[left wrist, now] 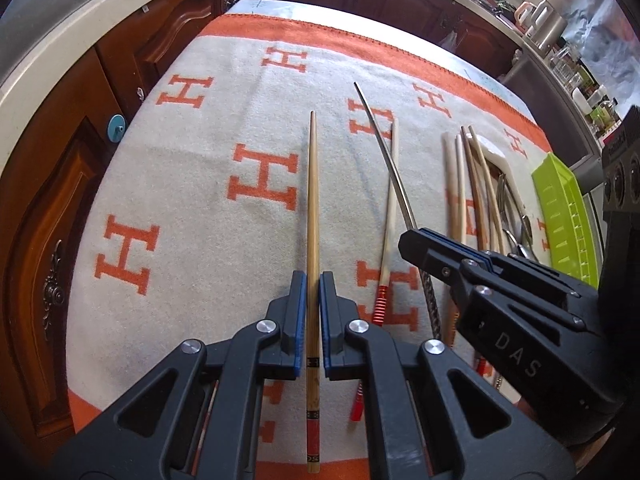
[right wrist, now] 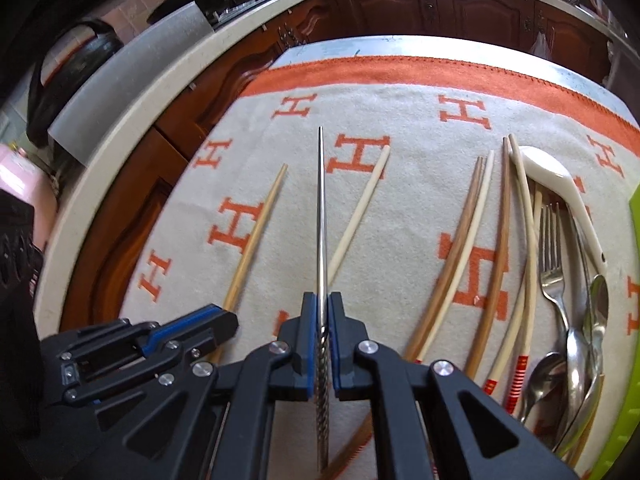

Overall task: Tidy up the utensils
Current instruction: 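Grasp a metal chopstick with the right tool while the left tool holds its chopstick, then carry both chopsticks into the lime-green tray and open both tools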

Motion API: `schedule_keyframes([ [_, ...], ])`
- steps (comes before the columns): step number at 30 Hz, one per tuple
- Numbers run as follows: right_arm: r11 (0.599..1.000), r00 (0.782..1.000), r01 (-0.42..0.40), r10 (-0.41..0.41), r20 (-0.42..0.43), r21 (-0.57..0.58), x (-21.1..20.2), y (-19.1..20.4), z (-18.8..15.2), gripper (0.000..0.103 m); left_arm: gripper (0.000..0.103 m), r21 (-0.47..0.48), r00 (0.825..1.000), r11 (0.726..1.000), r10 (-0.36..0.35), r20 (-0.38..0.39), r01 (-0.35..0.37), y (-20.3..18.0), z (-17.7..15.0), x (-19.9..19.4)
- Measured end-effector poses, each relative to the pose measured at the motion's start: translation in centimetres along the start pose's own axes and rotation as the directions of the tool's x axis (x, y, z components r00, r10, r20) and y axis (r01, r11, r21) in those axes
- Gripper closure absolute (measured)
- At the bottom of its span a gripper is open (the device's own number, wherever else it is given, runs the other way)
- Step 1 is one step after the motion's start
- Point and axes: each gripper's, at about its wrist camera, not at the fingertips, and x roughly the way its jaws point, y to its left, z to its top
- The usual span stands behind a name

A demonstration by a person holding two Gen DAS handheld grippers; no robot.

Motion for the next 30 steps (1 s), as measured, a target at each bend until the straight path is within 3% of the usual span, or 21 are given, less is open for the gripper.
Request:
schedule_keyframes([
  [6,0.996,0.996,-0.073,0.070,0.063,0.053,-2.6,-0.2,0.1,0.098,0.099,-0.016,0.999,1.000,-0.019,0.032,0.019,-0.7,-0.2,-2.5],
  [13,0.992,0.990,-0.093,0.083,0.115,0.084,-7.1,-1.7,-1.1,0.098,0.099,0.007,0.997,0.999,-0.053,0.064,0.052,-3.6,-1.0,-5.5],
  [23,0.989,0.987,-0.002,-0.021,0.160,0.146,-13.2,-7.1,-3.7,0.098,0.099,0.057,0.991,0.991,-0.122,0.057,0.118,-11.7,-1.9,-6.7],
  [30,0.969,0.972,0.073,-0.122,0.202,0.236,-17.2,-13.1,-5.2,0.098,0.099,0.089,0.981,0.978,-0.193,0.031,0.189,-18.2,-1.8,-6.3],
])
